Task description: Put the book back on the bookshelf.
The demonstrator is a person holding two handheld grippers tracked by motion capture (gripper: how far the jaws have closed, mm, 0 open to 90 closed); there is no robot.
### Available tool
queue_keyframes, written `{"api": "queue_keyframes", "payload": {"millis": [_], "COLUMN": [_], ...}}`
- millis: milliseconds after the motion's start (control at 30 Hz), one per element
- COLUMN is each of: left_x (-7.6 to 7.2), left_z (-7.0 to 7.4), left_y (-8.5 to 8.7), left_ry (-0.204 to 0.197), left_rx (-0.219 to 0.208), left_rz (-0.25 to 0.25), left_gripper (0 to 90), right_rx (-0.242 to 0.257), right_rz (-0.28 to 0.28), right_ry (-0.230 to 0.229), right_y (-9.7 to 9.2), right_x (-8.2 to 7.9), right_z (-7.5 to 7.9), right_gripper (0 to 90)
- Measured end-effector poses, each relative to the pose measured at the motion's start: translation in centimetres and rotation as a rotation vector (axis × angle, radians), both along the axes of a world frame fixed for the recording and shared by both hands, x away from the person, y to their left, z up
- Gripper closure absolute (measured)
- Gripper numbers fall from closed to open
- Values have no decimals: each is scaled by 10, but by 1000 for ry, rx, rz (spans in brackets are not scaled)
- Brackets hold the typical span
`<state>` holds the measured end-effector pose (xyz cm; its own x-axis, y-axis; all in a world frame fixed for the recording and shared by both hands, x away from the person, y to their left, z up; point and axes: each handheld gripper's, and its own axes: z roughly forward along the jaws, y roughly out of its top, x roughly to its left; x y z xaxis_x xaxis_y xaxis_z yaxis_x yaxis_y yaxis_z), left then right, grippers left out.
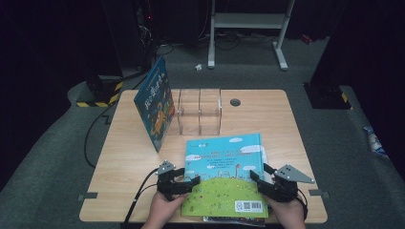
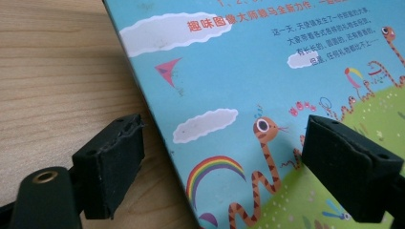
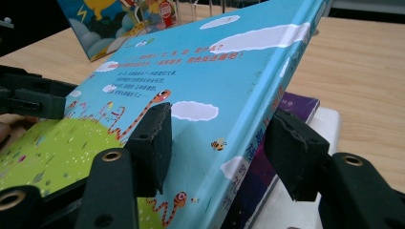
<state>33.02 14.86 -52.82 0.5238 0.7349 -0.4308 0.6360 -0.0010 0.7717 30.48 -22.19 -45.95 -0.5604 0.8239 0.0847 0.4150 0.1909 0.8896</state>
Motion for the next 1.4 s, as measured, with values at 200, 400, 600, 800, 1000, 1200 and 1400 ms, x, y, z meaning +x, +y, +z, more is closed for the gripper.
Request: {"api": "queue_keyframes", "payload": {"millis": [200, 400, 600, 800, 1000, 1200, 1400], "left_x": [2, 1, -6, -14, -15, -16, -14], "left_z": [2, 10, 23, 38, 48, 54, 61], "left_y": [2, 5, 9, 15, 22, 31, 38], "left_ry": [1, 5, -39, -134, -190, -216, -246], "left_rx": [-24, -21, -30, 6, 29, 29, 61], "left_rz": [-16, -16, 28, 84, 125, 152, 163], "left_gripper": [170, 198, 238, 310, 349, 391, 415], "right_rx": [-2, -1, -9, -21, -16, -2, 11], "right_rz": [7, 20, 38, 26, 27, 22, 15], "right_ry": [-27, -68, -156, -189, -211, -221, -231], "right_y": [1, 3, 9, 16, 22, 30, 38], "right_x": [-2, -5, -12, -12, -8, -4, -2], "right_z": [2, 6, 15, 22, 27, 33, 35], "right_gripper": [433, 432, 434, 447, 478, 503, 517]}}
